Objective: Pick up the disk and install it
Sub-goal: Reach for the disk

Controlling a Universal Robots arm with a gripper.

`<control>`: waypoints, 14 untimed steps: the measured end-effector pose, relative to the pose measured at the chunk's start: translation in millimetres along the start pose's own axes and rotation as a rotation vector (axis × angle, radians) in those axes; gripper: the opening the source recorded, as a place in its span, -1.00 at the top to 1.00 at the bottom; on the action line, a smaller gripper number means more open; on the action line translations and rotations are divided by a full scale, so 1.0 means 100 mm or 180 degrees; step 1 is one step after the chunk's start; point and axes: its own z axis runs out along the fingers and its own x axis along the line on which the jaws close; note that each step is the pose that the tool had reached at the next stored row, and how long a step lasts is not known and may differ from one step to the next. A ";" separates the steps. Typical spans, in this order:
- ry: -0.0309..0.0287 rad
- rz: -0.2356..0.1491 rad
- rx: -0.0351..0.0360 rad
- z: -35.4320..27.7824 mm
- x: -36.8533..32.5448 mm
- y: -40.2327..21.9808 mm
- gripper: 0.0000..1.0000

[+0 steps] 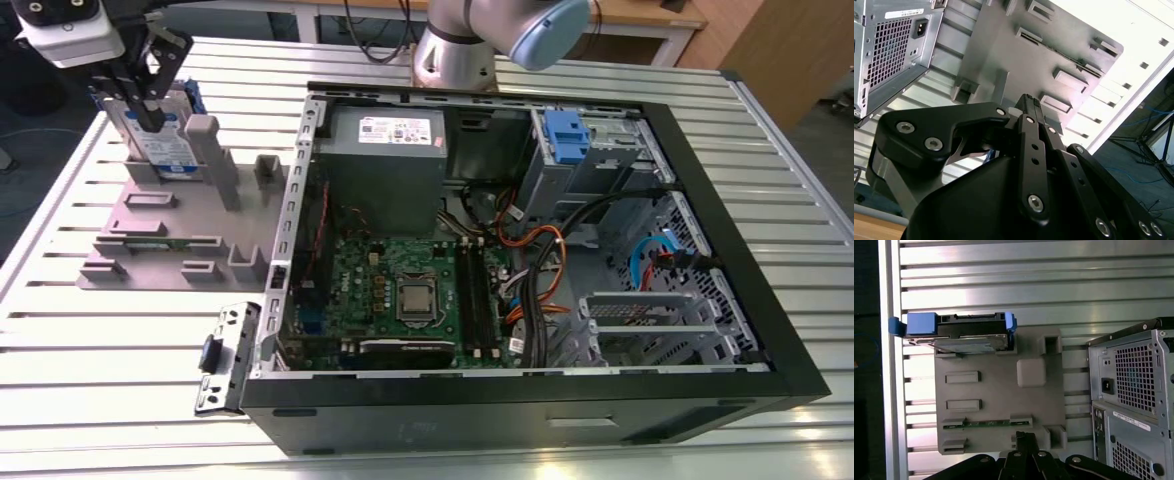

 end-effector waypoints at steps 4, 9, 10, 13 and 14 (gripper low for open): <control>0.0000 0.0000 0.0000 -0.001 0.019 -0.001 0.80; 0.0000 0.0000 0.0000 -0.001 0.041 -0.003 0.80; 0.0000 0.0000 0.0000 -0.001 0.046 -0.004 0.80; 0.0000 0.0000 0.0000 -0.001 0.061 -0.005 0.80; 0.0000 0.0000 0.0000 -0.002 0.066 -0.005 0.80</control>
